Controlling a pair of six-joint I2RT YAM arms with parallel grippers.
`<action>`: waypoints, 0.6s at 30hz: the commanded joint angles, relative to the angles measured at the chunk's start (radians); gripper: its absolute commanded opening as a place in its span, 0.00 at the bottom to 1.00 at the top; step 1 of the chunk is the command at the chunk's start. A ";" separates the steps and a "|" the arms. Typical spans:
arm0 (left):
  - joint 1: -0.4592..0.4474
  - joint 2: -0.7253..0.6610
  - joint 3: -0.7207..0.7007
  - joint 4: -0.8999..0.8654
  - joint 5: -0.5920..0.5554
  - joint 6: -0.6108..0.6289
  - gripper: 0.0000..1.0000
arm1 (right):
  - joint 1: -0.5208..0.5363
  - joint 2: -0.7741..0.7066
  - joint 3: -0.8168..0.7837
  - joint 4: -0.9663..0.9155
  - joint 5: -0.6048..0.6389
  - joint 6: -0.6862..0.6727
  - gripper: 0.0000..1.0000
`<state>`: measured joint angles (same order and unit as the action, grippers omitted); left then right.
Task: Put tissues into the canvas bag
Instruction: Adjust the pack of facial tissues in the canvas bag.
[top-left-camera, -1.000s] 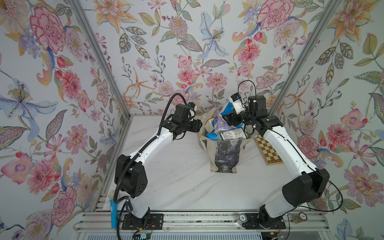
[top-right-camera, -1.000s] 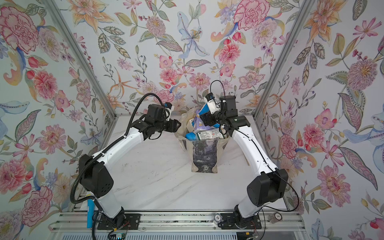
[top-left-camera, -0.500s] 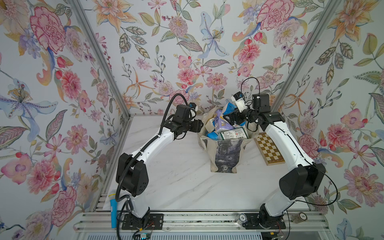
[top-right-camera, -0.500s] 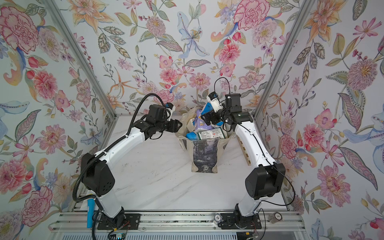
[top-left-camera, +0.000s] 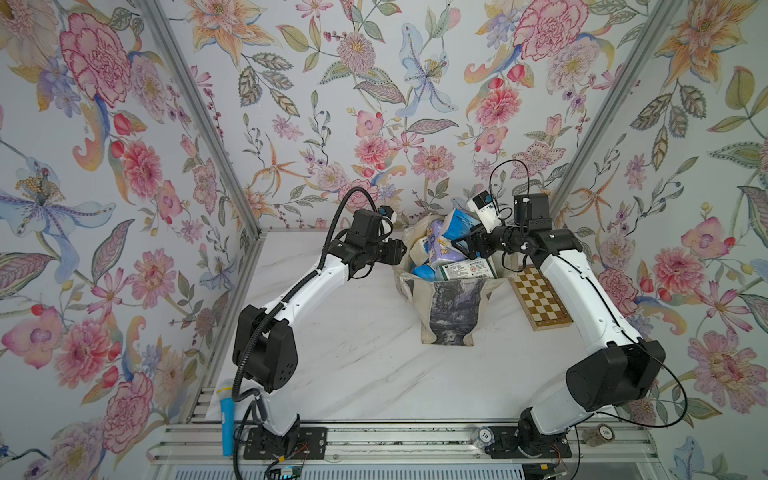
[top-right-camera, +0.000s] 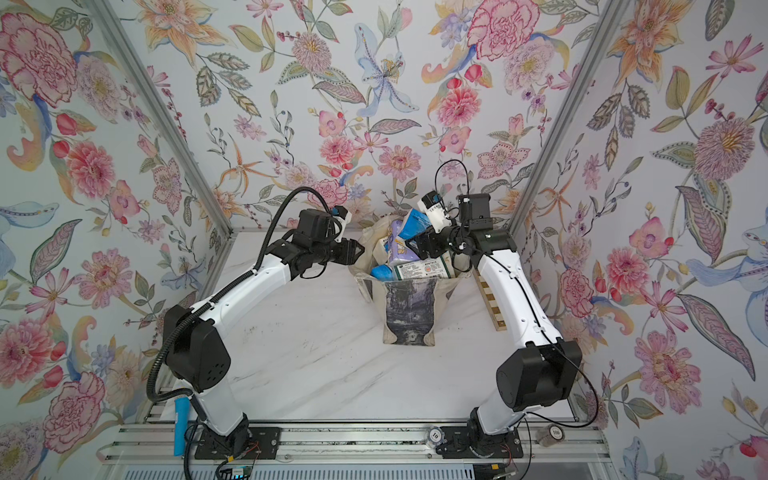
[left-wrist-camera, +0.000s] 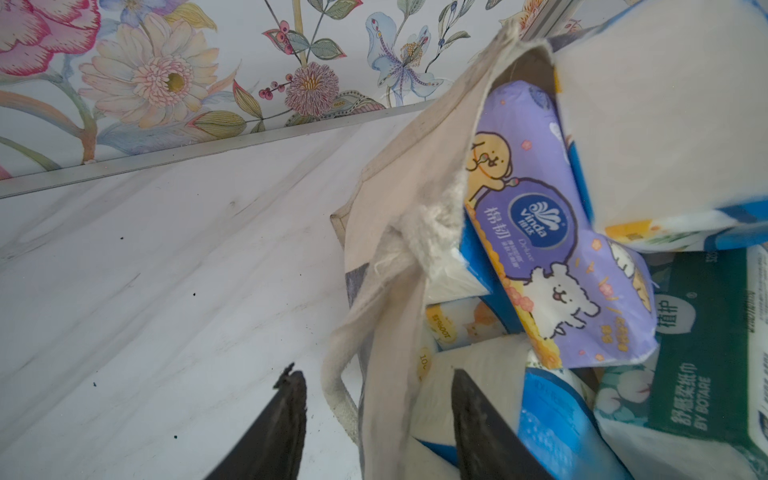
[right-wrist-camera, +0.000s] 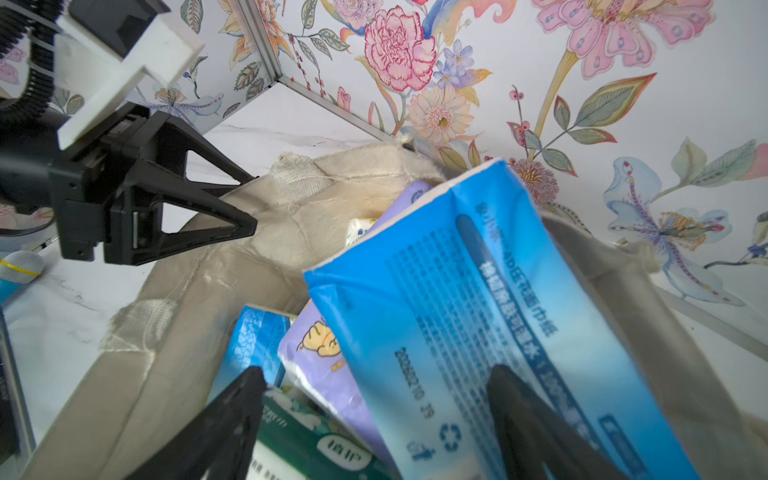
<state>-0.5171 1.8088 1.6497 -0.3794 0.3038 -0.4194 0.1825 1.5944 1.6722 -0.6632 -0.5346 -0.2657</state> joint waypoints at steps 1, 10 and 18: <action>0.006 0.014 0.020 0.011 0.011 -0.004 0.57 | -0.016 -0.003 -0.023 -0.123 -0.004 0.047 0.87; 0.009 0.018 0.026 0.017 0.012 -0.003 0.57 | -0.054 -0.033 0.000 0.030 0.000 0.202 0.91; 0.014 0.024 0.030 0.020 0.015 -0.001 0.57 | -0.127 -0.050 -0.016 0.127 0.033 0.364 0.91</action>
<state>-0.5152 1.8141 1.6501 -0.3790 0.3077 -0.4194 0.0673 1.5646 1.6650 -0.5800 -0.5274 0.0216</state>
